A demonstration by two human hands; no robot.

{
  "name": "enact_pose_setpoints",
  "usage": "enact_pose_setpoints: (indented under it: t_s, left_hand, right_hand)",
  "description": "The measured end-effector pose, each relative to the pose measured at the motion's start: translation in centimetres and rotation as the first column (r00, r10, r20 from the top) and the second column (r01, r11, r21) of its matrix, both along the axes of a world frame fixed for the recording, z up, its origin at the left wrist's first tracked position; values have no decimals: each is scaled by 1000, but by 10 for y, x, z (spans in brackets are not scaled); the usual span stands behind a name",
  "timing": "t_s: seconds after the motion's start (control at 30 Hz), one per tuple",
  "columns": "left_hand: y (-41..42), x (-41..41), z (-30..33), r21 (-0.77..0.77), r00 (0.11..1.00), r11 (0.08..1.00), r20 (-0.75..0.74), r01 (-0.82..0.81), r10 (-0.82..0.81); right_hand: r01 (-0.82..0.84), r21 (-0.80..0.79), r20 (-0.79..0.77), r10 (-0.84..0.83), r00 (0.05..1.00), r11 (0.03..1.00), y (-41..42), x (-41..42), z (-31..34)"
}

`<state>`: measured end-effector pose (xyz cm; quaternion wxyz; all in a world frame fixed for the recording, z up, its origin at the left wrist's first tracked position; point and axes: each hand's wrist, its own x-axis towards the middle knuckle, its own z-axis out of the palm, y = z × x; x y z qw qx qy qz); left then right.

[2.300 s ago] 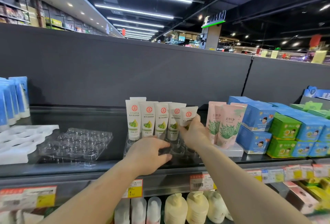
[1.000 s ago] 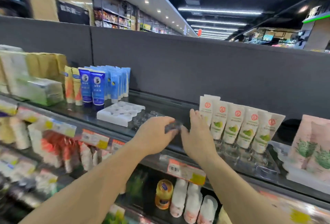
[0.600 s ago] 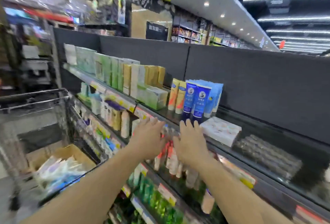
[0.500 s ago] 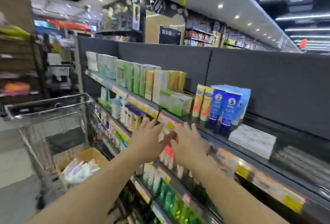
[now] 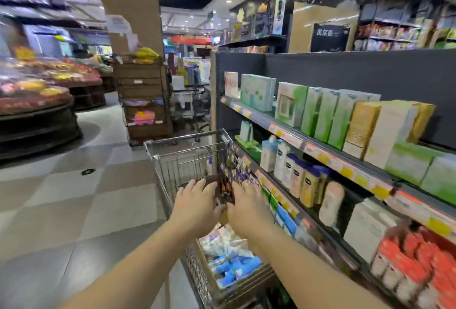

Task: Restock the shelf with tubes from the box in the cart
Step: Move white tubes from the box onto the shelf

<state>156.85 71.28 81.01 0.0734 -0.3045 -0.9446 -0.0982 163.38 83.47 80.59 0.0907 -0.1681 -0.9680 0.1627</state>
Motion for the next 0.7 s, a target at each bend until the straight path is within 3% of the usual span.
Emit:
enact_pose_setpoints:
  t_s: [0.3,0.53,0.7]
  left_hand:
    - [-13,-139,-52,-52,990,994,97,-95,100]
    - [18,-248,-77,-84,984,994,156,-75,87]
    - [64,-310,-108,-101,975,993,221,59,-36]
  right_hand:
    - [-78,-87,129,89,988,993,-4,-140,-48]
    - [-15,-131,204,42,978,991,38,-243,-74]
    - [131,-128,206,-103,973,983,77,-281,-102]
